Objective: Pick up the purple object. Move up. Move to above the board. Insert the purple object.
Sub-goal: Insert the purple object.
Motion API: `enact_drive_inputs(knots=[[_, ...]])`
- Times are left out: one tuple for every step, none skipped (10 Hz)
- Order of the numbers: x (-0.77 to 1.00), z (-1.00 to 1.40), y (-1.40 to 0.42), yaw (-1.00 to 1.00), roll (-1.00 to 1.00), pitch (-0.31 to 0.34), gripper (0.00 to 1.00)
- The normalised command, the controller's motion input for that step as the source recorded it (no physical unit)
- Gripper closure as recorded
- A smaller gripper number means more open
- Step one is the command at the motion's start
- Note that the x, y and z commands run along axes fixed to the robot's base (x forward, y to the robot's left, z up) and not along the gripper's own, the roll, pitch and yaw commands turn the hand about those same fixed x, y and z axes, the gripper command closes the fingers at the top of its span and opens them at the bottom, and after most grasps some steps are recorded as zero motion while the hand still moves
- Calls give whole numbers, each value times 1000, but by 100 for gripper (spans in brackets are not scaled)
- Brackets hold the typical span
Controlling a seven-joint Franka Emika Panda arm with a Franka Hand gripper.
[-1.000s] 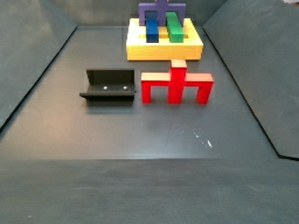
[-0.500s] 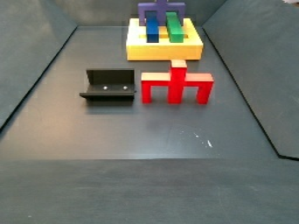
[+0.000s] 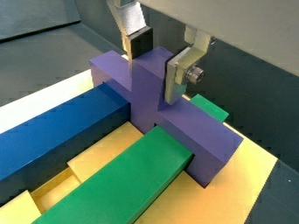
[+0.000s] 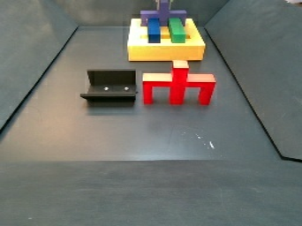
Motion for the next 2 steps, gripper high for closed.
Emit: enact_drive_inputs(knots=[[0, -857, 0, 0, 141, -91, 100], [0, 0, 0, 0, 0, 0, 100]])
